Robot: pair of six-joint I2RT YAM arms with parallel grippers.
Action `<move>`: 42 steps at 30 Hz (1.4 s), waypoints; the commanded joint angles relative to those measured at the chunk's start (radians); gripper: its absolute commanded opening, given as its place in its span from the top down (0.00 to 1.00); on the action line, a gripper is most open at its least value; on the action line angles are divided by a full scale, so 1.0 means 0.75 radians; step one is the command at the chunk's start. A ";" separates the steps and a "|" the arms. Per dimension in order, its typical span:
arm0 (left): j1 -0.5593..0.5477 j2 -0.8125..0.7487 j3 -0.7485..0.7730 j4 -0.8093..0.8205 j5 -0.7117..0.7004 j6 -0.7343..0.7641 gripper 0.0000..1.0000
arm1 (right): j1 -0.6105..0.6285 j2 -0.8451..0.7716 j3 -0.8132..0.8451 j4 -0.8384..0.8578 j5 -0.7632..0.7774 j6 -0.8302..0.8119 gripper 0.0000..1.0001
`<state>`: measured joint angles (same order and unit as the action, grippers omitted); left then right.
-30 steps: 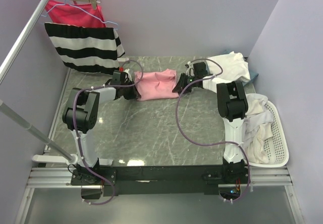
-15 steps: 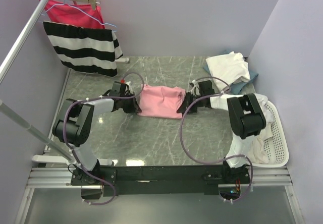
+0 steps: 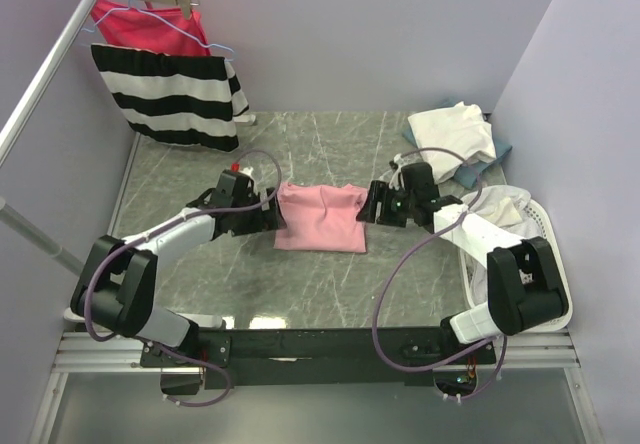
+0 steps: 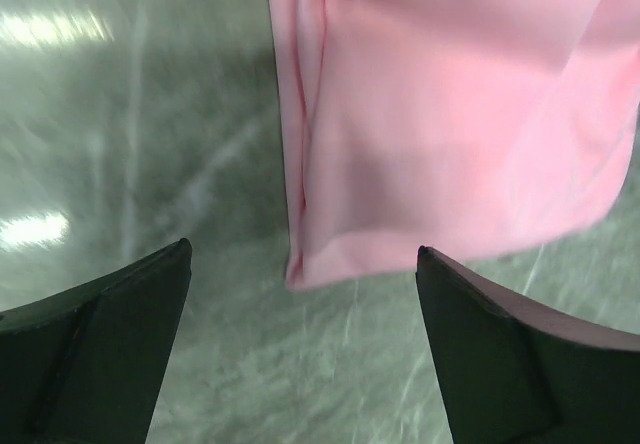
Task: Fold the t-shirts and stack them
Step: Smooth out wrinkles on the folded tshirt
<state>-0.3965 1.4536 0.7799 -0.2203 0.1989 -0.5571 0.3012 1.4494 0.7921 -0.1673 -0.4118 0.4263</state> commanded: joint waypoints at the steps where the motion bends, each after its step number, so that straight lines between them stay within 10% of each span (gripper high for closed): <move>1: 0.005 -0.005 0.130 0.085 -0.185 0.084 0.01 | -0.003 0.002 0.136 -0.012 0.222 -0.139 0.26; 23: 0.040 0.305 0.308 0.533 -0.002 0.207 0.01 | -0.003 0.436 0.494 0.100 0.099 -0.221 0.33; 42: 0.052 0.438 0.351 0.507 0.183 0.182 0.48 | -0.011 0.505 0.545 0.111 -0.038 -0.192 0.41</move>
<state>-0.3573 1.7702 1.0161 0.1383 0.3016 -0.4252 0.3004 1.8164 1.1530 -0.1143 -0.4129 0.2749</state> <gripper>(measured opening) 0.554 0.599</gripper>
